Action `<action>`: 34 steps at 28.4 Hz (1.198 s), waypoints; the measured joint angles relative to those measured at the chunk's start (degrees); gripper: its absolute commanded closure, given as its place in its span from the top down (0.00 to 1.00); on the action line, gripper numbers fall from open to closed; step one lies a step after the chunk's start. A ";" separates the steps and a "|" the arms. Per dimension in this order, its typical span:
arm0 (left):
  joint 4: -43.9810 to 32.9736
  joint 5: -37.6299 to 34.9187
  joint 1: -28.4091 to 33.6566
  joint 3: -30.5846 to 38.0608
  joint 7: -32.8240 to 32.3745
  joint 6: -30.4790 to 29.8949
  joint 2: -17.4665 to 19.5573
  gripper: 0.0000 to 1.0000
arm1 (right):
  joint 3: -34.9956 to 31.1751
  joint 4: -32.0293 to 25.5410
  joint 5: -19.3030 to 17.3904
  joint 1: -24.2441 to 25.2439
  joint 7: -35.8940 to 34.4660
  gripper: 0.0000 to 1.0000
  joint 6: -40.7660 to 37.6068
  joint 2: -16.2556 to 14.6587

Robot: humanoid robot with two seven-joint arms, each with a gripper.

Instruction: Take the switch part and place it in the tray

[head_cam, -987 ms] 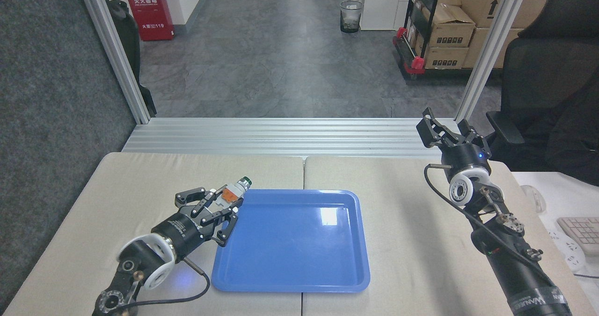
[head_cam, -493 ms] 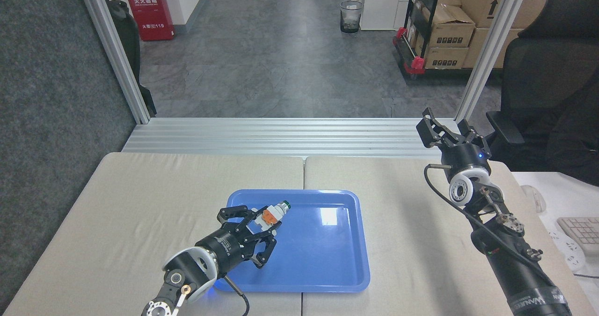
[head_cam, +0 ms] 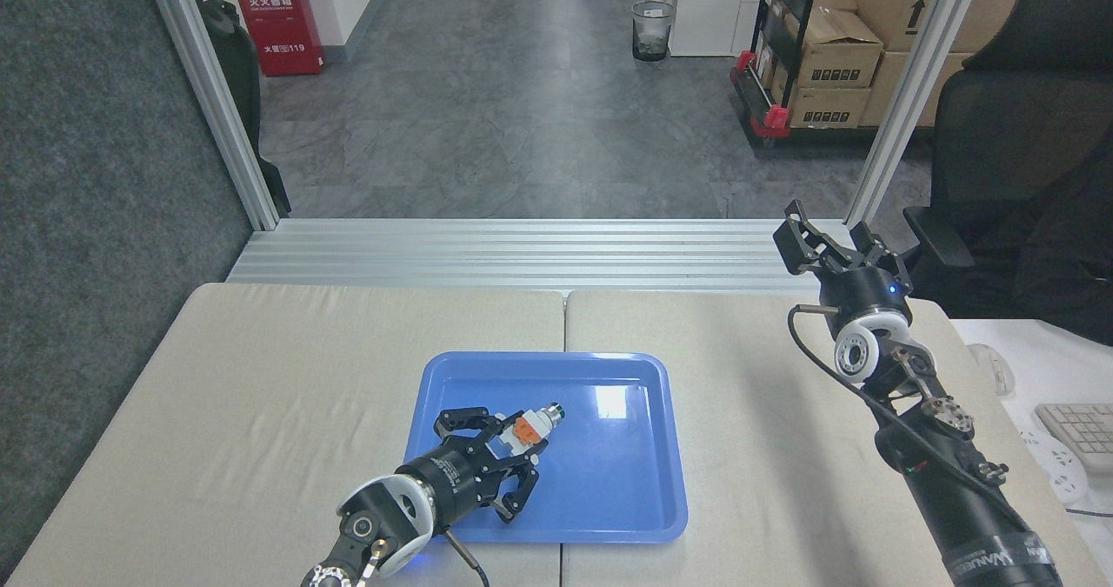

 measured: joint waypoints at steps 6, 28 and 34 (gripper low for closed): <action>1.68 -0.12 -0.05 -0.41 0.00 -0.36 -0.26 0.47 | 0.00 0.00 0.00 0.00 0.00 0.99 0.00 0.00; -1.33 7.76 -3.85 4.77 0.70 5.78 0.34 0.96 | 0.00 0.00 0.00 0.01 0.00 0.99 0.00 0.00; -1.00 13.94 -7.27 8.58 3.14 20.98 0.55 0.96 | 0.00 0.00 0.00 0.02 0.00 0.99 0.00 0.00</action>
